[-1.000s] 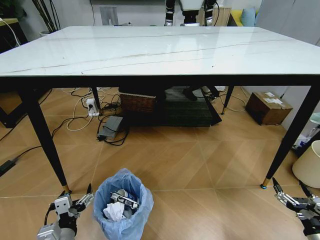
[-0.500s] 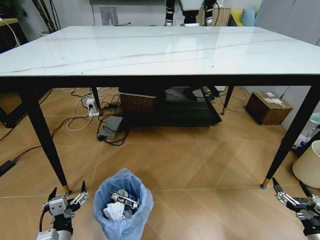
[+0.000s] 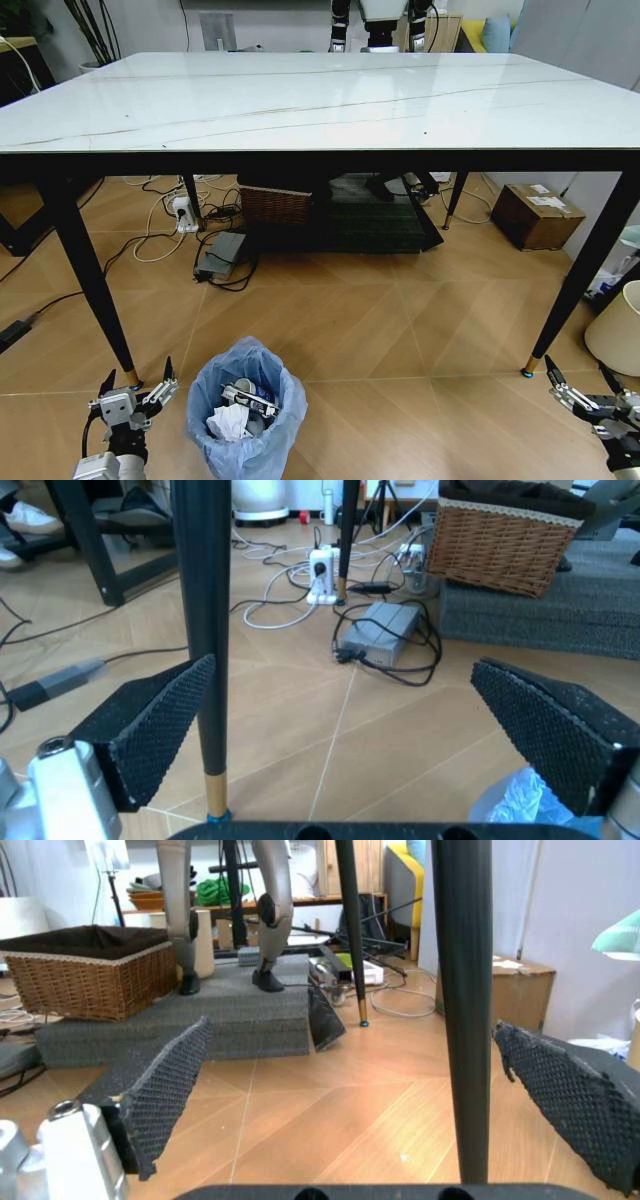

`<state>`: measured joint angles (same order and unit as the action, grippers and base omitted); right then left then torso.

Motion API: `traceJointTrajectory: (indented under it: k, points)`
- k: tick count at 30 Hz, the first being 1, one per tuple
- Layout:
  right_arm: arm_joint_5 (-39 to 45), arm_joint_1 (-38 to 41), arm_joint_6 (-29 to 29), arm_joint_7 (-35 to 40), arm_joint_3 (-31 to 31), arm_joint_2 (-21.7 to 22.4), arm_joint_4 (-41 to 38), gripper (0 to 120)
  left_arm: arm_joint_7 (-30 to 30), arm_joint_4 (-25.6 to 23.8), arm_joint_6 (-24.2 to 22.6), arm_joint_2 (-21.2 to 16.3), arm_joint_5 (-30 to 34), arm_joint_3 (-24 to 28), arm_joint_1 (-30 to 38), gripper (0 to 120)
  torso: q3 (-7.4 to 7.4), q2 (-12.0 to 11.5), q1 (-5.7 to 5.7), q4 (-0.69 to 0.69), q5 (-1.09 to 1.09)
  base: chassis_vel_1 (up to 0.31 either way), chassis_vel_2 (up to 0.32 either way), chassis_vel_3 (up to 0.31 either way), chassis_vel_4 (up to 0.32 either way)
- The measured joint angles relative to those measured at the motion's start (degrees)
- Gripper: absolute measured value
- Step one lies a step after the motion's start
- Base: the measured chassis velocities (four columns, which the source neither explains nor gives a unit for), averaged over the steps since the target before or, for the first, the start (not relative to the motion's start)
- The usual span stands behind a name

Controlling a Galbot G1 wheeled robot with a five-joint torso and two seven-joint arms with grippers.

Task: Pick up the trash bin and place the trash from the table into it.

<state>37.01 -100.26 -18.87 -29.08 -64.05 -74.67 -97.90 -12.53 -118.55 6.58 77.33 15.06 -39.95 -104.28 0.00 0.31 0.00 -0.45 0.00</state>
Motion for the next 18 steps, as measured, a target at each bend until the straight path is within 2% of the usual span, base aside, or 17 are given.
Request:
traceJointTrajectory:
  k: [18]
  points:
    - [0.0,0.0,0.0,0.0,-0.01,0.0,0.0,100,-0.01,-0.01,-0.14,-0.02,0.12,0.04,-0.05,100,0.0,0.0,0.0,0.0,0.0,0.0,0.0,0.0,0.0]
